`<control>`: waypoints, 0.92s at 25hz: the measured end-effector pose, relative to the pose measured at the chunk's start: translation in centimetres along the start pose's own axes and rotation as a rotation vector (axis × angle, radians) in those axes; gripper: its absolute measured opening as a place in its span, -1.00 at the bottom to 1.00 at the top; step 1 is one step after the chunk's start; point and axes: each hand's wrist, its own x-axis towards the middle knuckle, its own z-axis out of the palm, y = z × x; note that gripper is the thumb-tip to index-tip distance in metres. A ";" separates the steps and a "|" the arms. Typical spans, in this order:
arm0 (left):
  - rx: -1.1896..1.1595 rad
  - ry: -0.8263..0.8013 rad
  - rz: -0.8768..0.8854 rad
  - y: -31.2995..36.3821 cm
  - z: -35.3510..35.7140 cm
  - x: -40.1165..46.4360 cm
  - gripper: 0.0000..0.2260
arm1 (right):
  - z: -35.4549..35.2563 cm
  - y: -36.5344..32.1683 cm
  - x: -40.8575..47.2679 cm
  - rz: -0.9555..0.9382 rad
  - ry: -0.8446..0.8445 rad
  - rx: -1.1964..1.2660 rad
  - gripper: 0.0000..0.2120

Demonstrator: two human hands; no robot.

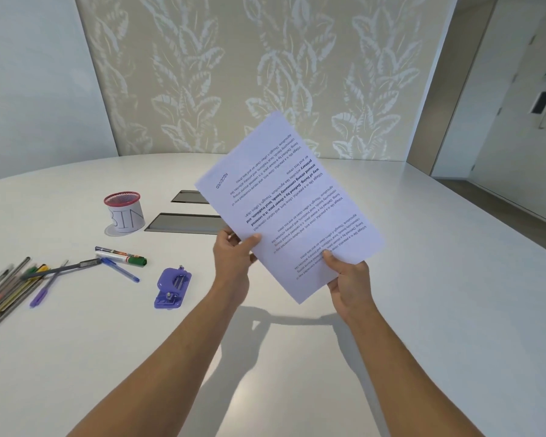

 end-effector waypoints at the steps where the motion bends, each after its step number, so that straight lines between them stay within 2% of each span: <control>1: -0.004 0.002 0.027 0.7 -0.5 0.5 -0.68 | -0.3 -0.6 0.1 -0.019 -0.006 -0.036 -0.67; 7: 0.073 -0.007 0.146 4.6 -3.9 3.3 -0.62 | -1.7 -3.7 1.5 -0.081 0.006 -0.268 -0.70; 14: 0.555 -0.219 0.150 6.0 -6.0 4.4 -0.66 | -2.2 -5.7 2.8 -0.103 -0.069 -0.402 -0.70; 19: 0.575 -0.298 0.126 5.6 -6.6 4.3 -0.64 | -2.6 -5.1 3.2 -0.137 -0.106 -0.483 -0.74; 23: 0.550 -0.266 0.091 3.0 -7.5 2.8 -0.67 | -3.8 -2.4 2.5 -0.084 -0.098 -0.575 -0.76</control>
